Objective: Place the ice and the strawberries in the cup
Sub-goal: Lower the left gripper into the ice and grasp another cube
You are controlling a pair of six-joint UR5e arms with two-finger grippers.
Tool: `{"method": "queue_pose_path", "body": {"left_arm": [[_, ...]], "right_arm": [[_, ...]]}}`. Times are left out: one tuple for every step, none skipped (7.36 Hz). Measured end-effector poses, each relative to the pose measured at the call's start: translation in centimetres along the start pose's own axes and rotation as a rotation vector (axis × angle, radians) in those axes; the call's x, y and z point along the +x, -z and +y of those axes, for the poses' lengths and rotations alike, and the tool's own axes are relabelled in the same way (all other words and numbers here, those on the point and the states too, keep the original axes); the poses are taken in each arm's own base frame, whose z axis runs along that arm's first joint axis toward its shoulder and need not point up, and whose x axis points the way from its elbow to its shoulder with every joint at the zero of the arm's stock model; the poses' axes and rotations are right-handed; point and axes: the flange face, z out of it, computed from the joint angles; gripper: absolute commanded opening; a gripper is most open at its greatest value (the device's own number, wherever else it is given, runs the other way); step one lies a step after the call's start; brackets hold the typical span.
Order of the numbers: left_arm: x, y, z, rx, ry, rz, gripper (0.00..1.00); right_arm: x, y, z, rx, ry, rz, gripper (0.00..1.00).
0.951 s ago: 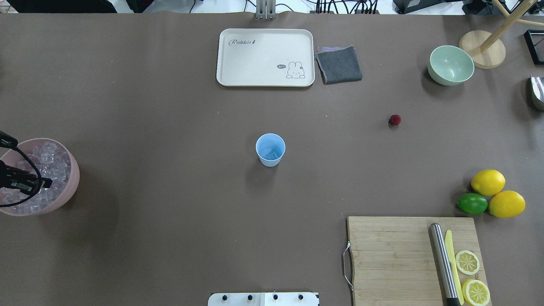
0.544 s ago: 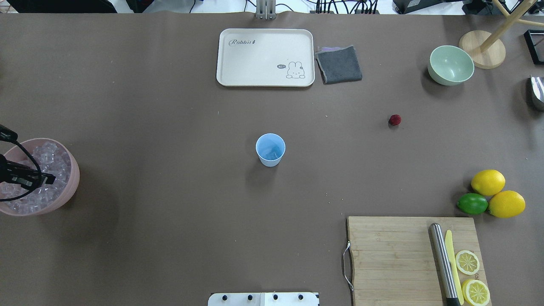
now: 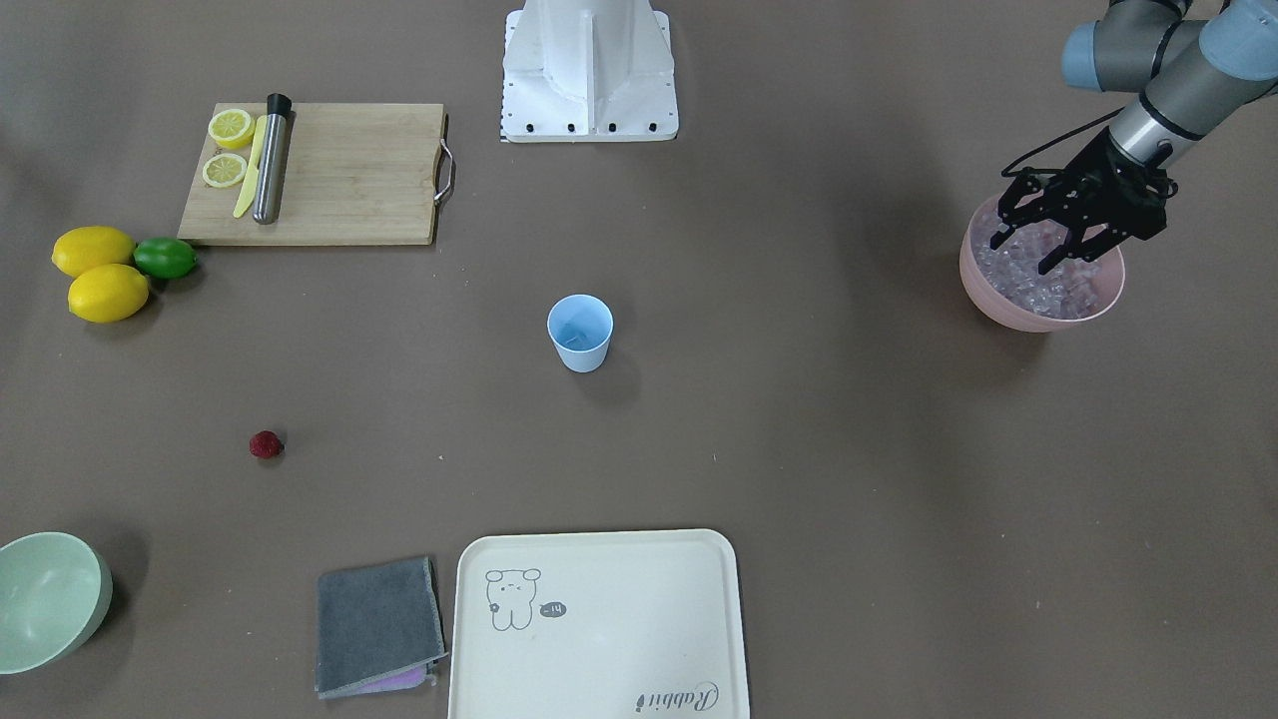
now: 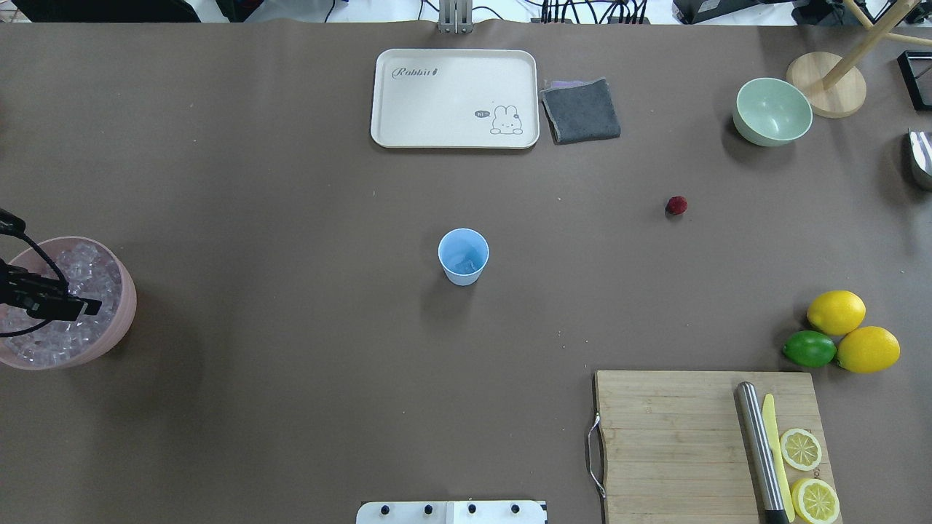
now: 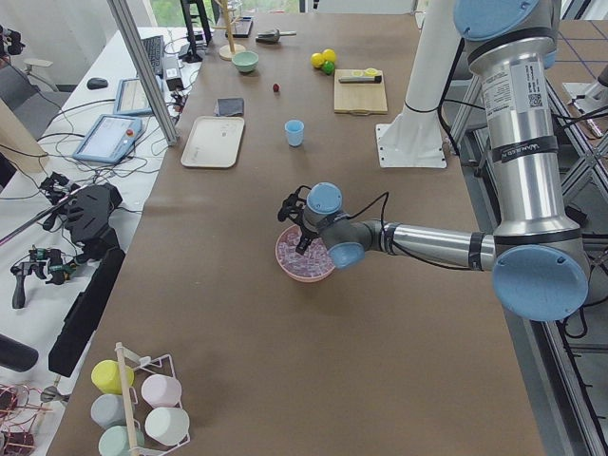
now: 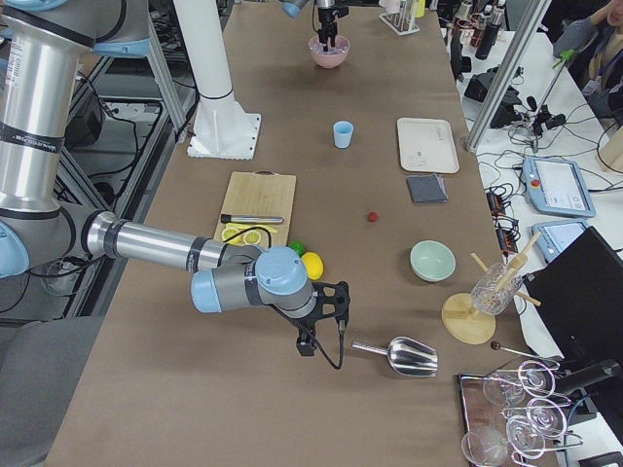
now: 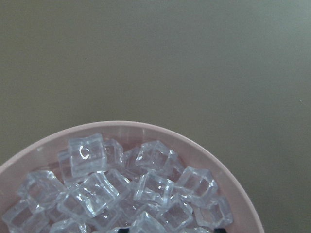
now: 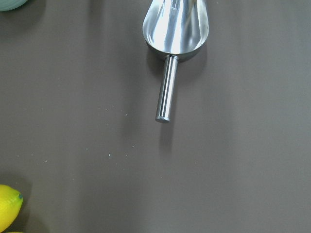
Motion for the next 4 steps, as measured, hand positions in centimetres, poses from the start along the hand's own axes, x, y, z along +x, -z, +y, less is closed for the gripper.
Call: {"method": "queue_pose_path", "body": {"left_arm": [[-0.29,-0.17,0.1,0.002,0.002,-0.011,0.76],[-0.57,-0.36,0.1,0.012,0.003,-0.033,0.73],[-0.73,-0.5,0.1,0.02,0.003,-0.051,0.69],[-0.81,-0.56,0.11,0.024,0.003,-0.059,0.66]], "right_arm": [[0.0,0.0,0.0,0.0,0.001,0.0,1.0],[0.01,-0.01,0.0,0.0,0.002,0.0,1.0],[0.0,-0.03,0.01,-0.001,0.003,0.0,1.0],[-0.01,-0.04,0.0,-0.001,0.004,0.0,1.0]]}}
